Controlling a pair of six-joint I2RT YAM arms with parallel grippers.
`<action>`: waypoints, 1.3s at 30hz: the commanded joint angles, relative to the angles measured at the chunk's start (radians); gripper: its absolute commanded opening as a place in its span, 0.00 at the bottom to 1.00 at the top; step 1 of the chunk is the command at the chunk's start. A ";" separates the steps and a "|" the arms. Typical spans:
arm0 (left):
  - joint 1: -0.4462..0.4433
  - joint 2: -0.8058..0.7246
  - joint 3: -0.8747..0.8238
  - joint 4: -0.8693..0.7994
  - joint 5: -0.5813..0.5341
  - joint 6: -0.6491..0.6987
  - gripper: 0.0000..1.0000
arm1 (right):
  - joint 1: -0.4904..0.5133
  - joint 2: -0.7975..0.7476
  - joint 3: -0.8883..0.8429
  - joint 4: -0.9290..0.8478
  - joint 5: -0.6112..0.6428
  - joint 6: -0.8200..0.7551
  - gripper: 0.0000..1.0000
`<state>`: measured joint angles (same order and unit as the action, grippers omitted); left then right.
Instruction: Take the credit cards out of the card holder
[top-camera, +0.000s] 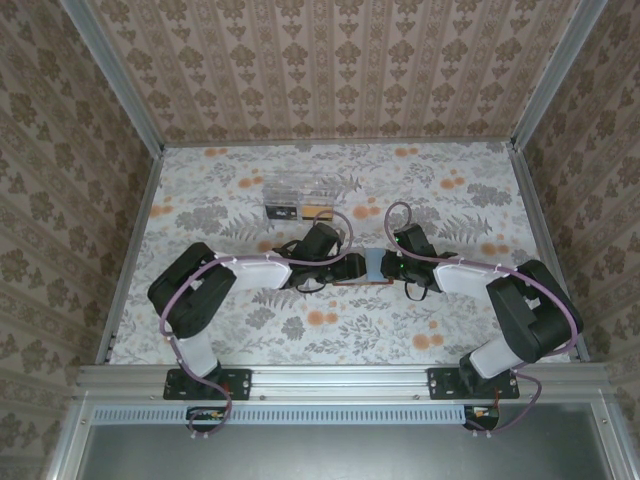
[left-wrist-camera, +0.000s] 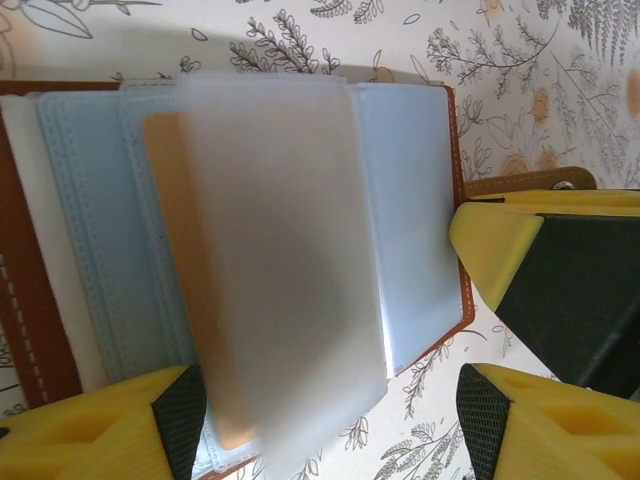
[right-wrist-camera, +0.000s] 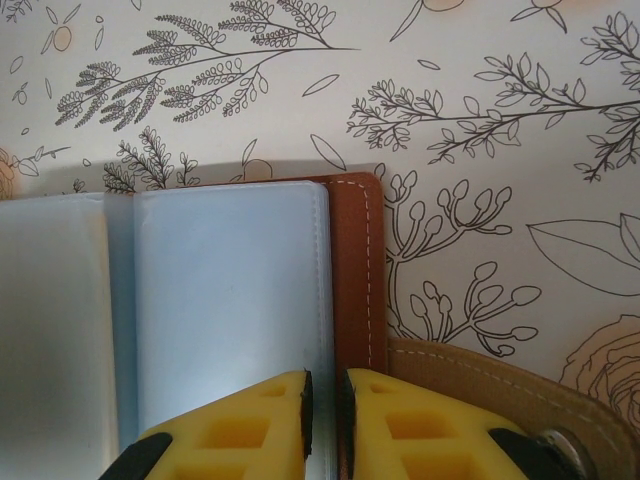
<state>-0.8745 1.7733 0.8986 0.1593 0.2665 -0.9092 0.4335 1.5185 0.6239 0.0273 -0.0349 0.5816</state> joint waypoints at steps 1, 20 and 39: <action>-0.010 0.011 0.022 0.034 0.027 -0.017 0.72 | -0.001 0.017 -0.016 -0.001 -0.032 0.020 0.20; -0.017 0.005 0.034 0.124 0.092 -0.011 0.91 | 0.000 0.026 -0.015 -0.001 -0.040 0.021 0.20; -0.059 0.091 0.147 0.173 0.155 -0.018 0.88 | -0.068 -0.254 -0.114 -0.072 0.100 0.064 0.21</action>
<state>-0.9222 1.8462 1.0149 0.3038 0.3973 -0.9237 0.3878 1.3350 0.5369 -0.0120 0.0082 0.6147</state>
